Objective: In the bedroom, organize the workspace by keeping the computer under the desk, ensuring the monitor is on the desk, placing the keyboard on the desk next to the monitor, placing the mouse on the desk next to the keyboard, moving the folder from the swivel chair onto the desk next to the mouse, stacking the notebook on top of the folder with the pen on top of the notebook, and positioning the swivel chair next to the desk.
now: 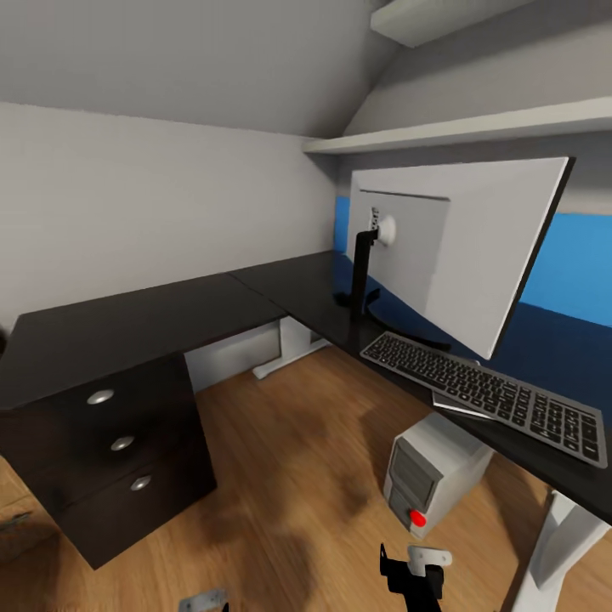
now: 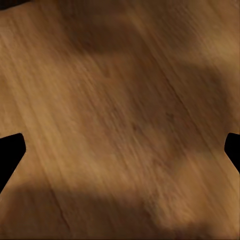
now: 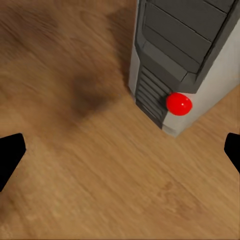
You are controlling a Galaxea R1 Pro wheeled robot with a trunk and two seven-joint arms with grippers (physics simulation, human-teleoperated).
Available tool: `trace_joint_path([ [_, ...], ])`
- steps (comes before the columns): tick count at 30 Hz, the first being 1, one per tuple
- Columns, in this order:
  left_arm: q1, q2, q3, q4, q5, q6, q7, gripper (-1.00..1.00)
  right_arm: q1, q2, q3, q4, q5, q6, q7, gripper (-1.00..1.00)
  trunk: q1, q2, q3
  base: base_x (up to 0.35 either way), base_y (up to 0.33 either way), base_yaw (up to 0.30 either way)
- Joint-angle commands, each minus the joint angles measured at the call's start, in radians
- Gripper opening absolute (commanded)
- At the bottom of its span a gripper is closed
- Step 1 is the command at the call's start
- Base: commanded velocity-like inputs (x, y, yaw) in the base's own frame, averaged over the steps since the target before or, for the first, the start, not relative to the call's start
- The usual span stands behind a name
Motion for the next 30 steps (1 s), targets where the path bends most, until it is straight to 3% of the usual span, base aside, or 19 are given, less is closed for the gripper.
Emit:
trace_joint_path([
  [1,-0.001,0.0,-0.002,0.001,0.003,-0.003,0.003,1.0,-0.001,0.0,-0.006,0.002,0.011,-0.003,-0.007,1.0,-0.004,0.007,0.002,0.0,0.0,0.279],
  [12,-0.001,-0.001,-0.002,0.001,0.002,-0.005,0.004,1.0,-0.001,-0.002,-0.006,0.002,0.011,-0.004,-0.007,1.0,-0.046,0.084,0.035,0.0,0.0,0.253],
  [30,-0.001,-0.003,-0.002,0.001,0.002,-0.035,0.007,1.0,0.001,-0.003,-0.007,0.002,0.014,-0.008,-0.007,1.0,-0.115,0.21,0.091,0.0,0.0,0.027],
])
